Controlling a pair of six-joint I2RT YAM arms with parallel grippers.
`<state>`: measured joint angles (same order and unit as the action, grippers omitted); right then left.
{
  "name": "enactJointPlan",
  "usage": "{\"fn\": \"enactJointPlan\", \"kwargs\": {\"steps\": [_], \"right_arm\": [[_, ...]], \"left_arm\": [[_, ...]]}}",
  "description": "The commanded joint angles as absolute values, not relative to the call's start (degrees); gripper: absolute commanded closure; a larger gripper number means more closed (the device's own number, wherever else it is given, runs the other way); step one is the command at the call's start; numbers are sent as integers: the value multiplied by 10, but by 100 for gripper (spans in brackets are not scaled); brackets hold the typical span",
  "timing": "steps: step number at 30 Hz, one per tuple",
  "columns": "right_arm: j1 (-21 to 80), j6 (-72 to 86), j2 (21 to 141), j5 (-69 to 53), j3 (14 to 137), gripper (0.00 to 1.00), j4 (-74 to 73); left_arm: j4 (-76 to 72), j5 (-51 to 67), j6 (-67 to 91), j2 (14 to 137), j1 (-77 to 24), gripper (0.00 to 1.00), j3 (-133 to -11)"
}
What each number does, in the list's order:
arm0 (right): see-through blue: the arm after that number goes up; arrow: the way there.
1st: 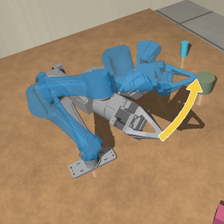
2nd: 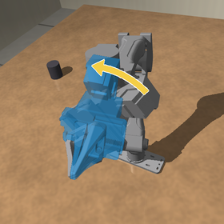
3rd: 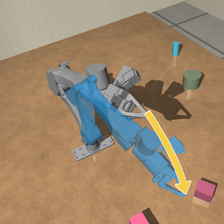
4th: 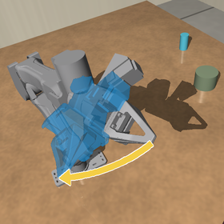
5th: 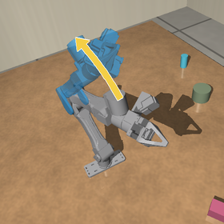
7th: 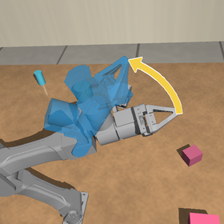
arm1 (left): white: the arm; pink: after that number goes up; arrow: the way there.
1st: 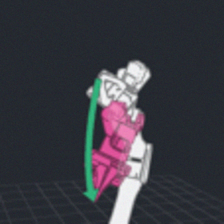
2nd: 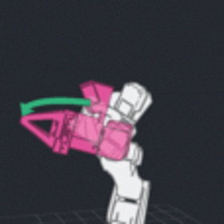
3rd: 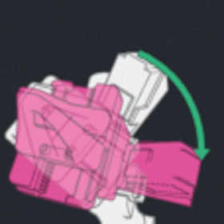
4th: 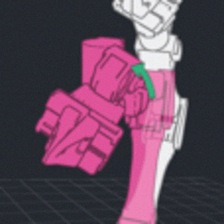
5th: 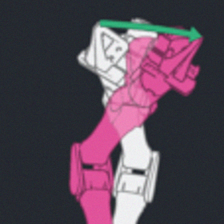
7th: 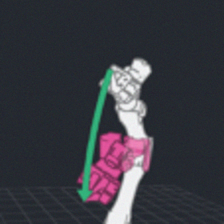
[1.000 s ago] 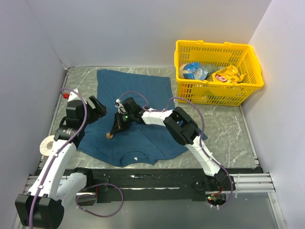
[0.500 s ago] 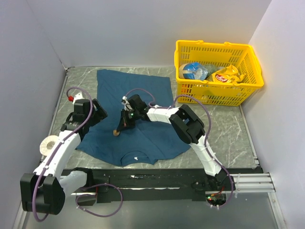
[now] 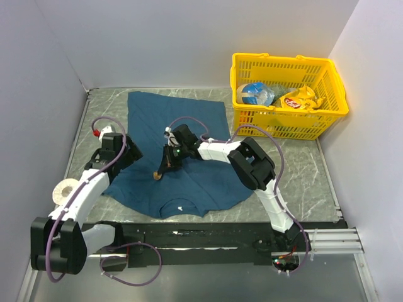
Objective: Pin the brooch onto the clothing
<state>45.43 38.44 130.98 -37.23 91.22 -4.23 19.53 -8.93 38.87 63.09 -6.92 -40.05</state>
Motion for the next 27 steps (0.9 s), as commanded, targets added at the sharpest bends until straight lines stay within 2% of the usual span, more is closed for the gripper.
{"fn": "enactJointPlan", "kwargs": {"steps": [1,5,8,20,22,23,24,25,27], "right_arm": [[448,374,1247,-388,904,100,-31],[448,361,1230,-377,911,100,-60],[447,349,1227,-359,924,100,-93],[436,315,1227,-335,953,100,-177],[437,315,1228,-336,955,100,-180],[437,315,1229,-337,956,100,-181],[436,315,1229,-337,958,100,-182],[436,315,1230,-338,958,100,-182],[436,314,1230,-339,960,100,-185]], "left_arm": [[170,-101,405,653,-66,17,-395],[164,-102,407,674,-67,30,-395],[162,-101,407,693,-66,34,-395],[144,-92,400,704,-67,38,-386],[138,-77,402,715,-68,52,-383],[135,-73,403,722,-68,71,-382],[134,-69,406,736,-68,81,-383],[132,-63,407,743,-68,98,-382],[132,-61,410,761,-68,99,-385]]}}
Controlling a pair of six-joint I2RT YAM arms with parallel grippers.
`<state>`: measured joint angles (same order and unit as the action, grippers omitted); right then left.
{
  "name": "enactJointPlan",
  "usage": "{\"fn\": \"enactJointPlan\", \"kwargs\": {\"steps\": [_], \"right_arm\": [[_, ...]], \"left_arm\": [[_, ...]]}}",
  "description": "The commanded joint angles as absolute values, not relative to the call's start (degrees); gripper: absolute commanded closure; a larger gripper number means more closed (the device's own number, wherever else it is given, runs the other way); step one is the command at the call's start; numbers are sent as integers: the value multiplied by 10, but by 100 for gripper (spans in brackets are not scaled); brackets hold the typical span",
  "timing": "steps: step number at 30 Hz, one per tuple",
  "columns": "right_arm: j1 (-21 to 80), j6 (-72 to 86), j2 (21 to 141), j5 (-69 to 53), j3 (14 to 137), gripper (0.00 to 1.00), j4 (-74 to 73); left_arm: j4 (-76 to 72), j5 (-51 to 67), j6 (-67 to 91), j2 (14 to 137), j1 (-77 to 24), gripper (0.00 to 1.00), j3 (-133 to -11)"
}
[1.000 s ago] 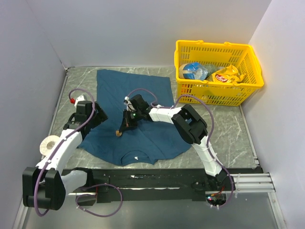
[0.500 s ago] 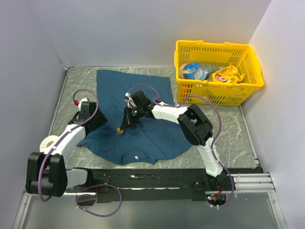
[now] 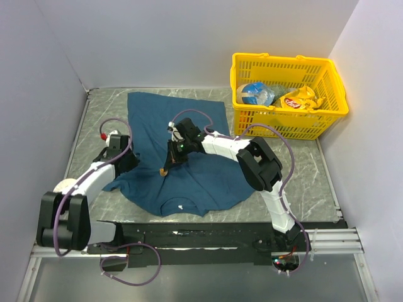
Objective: Pin the brooch onto the clothing
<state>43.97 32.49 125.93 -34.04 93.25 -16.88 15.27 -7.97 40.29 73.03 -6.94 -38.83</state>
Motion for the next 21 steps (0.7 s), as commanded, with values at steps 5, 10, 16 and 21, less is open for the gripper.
{"fn": "enactJointPlan", "kwargs": {"steps": [5,10,16,21], "right_arm": [[436,309,1241,-344,972,100,-192],[437,306,1258,-352,991,100,-203],[437,297,1273,-348,1018,100,-239],[437,271,1283,-333,1050,100,-289]], "left_arm": [[141,-71,414,791,-69,99,-395],[171,-99,424,825,-69,99,-416],[214,-149,446,902,-69,99,-445],[262,-197,465,933,-69,99,-461]]}}
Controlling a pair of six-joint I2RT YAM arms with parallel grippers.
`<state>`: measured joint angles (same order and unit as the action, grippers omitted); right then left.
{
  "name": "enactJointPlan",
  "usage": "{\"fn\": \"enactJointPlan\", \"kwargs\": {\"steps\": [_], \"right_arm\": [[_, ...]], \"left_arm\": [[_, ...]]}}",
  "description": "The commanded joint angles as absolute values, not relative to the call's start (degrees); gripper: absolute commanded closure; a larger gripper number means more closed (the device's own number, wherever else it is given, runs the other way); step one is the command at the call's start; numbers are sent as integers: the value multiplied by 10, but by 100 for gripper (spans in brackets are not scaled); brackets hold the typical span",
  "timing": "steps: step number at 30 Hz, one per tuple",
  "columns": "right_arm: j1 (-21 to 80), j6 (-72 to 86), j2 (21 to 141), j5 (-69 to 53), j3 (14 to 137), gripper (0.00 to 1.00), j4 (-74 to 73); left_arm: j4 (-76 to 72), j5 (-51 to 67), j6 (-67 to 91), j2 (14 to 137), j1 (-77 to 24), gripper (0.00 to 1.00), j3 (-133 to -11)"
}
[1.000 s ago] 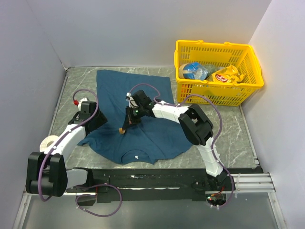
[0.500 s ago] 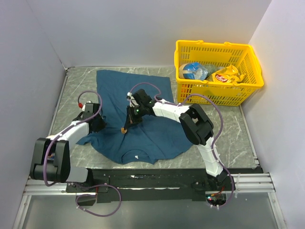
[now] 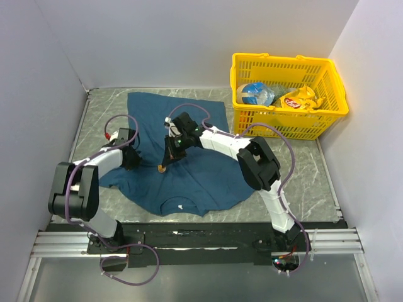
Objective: Pin the brooch onto the clothing
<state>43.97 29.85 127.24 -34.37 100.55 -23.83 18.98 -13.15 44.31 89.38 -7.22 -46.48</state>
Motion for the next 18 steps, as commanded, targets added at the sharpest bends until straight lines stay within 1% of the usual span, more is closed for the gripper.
{"fn": "enactJointPlan", "kwargs": {"steps": [1,9,18], "right_arm": [[435,268,1285,-331,1055,100,-296],[428,251,1292,-318,1085,100,-345],[417,239,1283,-317,1077,100,-364]], "left_arm": [[268,-201,468,935,-69,99,-468],[314,-227,472,971,-69,99,-498],[352,-264,483,997,-69,99,-523]]}}
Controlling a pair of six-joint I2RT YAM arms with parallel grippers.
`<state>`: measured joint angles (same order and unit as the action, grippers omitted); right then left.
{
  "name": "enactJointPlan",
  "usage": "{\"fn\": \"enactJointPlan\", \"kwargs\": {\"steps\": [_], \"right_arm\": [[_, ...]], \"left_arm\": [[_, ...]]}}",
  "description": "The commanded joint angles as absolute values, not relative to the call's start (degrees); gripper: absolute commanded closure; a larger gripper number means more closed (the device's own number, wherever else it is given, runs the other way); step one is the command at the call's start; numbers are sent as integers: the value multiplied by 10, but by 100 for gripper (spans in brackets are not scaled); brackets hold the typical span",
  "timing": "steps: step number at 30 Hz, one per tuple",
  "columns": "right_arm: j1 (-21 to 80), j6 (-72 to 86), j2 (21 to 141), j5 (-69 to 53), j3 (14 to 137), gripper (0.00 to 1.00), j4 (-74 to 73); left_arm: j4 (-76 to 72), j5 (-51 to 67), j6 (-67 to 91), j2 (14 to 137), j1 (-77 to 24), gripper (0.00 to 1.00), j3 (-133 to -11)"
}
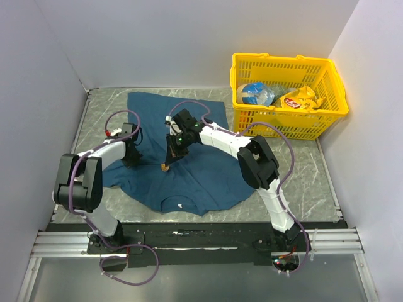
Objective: Pin the brooch onto the clothing
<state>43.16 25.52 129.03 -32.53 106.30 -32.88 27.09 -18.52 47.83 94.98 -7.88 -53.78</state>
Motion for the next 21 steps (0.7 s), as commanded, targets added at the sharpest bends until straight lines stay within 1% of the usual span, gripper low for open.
{"fn": "enactJointPlan", "kwargs": {"steps": [1,13,21], "right_arm": [[415,237,1280,-316,1078,100,-366],[403,230,1249,-319,1065,100,-374],[401,224,1240,-315,1066,100,-390]], "left_arm": [[357,-269,483,999,-69,99,-526],[383,-321,485,1012,-69,99,-539],[379,-343,472,973,-88,99,-562]]}}
